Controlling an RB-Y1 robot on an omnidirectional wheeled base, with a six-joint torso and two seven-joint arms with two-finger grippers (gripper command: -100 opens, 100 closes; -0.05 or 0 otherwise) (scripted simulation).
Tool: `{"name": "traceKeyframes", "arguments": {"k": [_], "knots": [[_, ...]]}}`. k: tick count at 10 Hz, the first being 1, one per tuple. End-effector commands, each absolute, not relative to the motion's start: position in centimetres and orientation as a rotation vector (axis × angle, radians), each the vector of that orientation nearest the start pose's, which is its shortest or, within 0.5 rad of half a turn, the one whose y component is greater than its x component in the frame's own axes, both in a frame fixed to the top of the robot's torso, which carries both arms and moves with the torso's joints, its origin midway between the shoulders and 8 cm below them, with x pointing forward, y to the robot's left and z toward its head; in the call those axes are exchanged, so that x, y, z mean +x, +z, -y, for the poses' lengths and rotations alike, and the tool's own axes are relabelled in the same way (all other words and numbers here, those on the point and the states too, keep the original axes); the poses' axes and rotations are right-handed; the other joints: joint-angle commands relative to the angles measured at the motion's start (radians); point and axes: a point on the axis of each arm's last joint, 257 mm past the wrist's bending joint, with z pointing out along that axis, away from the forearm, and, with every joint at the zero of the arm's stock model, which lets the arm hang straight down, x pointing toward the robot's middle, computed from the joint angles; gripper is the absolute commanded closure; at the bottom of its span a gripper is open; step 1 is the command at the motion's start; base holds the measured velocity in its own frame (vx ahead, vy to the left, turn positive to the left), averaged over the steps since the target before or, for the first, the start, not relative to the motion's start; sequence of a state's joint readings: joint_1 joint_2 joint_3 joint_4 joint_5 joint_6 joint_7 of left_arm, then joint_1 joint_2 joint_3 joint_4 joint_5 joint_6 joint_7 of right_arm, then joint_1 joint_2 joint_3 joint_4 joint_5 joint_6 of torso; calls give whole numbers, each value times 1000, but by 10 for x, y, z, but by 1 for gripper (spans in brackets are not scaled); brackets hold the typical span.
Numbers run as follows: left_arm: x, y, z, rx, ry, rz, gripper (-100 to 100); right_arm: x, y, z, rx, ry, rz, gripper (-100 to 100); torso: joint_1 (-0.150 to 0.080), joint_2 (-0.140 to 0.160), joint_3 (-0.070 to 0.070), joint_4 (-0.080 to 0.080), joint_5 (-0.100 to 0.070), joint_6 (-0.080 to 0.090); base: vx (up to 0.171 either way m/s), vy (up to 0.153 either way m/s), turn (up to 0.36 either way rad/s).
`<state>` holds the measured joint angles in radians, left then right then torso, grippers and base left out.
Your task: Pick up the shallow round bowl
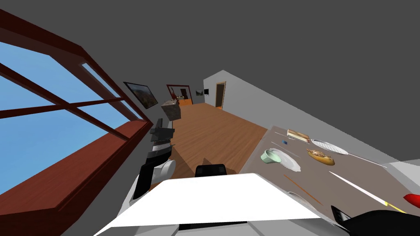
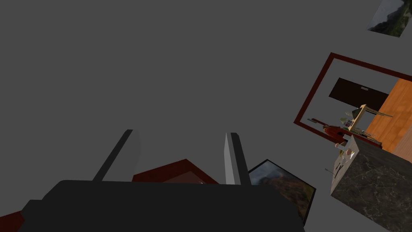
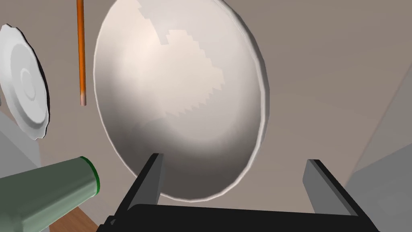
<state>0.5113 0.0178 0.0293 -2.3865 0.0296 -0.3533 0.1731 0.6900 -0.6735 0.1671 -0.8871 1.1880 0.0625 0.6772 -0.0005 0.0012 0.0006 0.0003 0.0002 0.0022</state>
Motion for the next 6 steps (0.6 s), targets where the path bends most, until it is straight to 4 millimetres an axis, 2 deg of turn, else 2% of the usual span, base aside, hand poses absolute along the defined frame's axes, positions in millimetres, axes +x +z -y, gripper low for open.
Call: {"name": "traceKeyframes", "arguments": {"k": [1,2,3,5,6], "knots": [[344,41,-290,-768,-1438,-591,0,-85,-554,611,-996,-803,-2860,-100,0,0,0,0,0,0,0,-1,-12],[344,41,-290,-768,-1438,-591,0,-113,-554,613,-1059,-799,-2902,-100,1,1,1,0,0,0,20,-5,139],[344,41,-290,-768,-1438,-591,0,-113,-554,613,-1059,-799,-2902,-100,1,1,0,0,0,-1,32,-17,82],[344,41,-290,-768,-1438,-591,0,-156,-553,613,-1161,-775,-2966,-100,0,-1,0,0,0,0,52,-30,122],[344,41,-290,-768,-1438,-591,0,-171,-554,610,-1195,-757,-2987,-100,-1,-2,-1,0,0,0,61,-42,112]]}}
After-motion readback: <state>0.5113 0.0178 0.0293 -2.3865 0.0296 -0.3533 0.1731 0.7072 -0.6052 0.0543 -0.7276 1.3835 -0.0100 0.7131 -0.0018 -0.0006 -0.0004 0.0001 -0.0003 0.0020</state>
